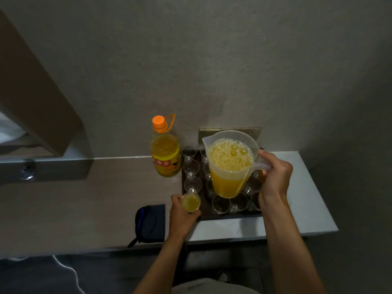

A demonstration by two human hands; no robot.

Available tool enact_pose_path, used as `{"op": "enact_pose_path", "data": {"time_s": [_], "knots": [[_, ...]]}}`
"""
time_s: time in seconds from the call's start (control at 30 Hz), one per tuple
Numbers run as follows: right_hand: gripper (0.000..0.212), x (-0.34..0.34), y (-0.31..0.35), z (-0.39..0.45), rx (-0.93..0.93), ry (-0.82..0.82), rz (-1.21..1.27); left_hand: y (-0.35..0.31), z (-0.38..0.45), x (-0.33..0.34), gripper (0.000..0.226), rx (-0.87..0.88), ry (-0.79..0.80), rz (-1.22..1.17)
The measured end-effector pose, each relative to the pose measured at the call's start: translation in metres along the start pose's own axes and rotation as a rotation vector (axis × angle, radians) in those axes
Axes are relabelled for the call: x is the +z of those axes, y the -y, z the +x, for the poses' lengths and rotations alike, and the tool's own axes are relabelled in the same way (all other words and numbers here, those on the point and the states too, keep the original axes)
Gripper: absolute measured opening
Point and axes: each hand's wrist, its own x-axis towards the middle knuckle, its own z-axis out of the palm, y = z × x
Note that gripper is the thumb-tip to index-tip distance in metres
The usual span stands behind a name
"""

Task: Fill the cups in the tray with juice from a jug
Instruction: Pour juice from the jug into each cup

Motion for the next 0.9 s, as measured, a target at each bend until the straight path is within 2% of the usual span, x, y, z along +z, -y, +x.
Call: {"op": "enact_pose_path", "data": {"time_s": [0.17,0.3,0.5,0.9], "knots": [[0.025,-0.001,-0.002,0.007,-0.001,-0.002,-0.037,0.001,-0.002,0.004,0.058,-0.008,-0.005,0.01],[0.037,-0.005,-0.007,0.012,-0.004,-0.011,-0.061,0.006,-0.001,0.008,0.059,-0.013,-0.027,0.02],[0.023,-0.009,-0.009,0.018,0.01,-0.041,-0.062,0.015,0.001,0.014,0.06,-0.021,-0.029,0.044],[0.025,-0.019,-0.009,0.017,0.017,-0.042,-0.058,0.018,0.005,0.02,0.066,-0.014,-0.01,0.036]]}}
